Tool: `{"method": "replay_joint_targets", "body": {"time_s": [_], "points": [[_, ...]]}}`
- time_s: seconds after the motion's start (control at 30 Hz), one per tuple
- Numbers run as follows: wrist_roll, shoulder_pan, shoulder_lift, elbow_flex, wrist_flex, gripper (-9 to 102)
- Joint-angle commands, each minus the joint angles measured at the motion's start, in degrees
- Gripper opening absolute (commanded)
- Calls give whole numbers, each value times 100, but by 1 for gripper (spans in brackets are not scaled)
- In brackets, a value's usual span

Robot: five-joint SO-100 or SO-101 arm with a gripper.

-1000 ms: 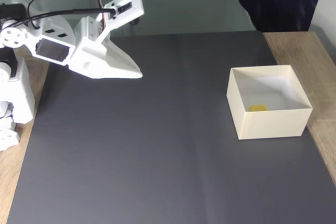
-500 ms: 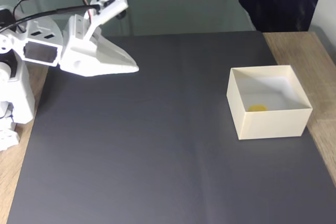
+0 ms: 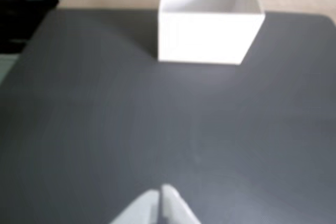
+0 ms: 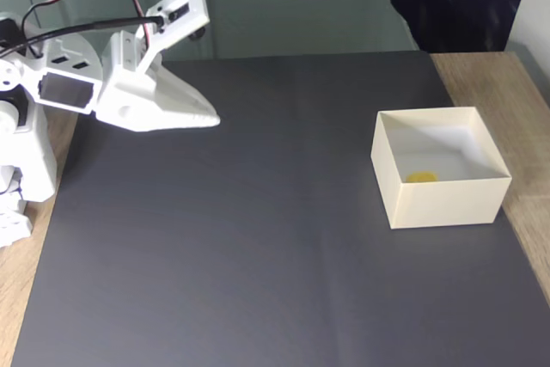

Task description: Grasp a cube block and put it in the white box.

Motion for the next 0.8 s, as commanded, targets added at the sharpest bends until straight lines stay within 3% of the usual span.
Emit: {"method": "replay_joint_targets", "body": {"time_s": [0.0,0.77], "points": [[-53,-53,53,35,229,0],[-220,88,53,185,2443,0]]}}
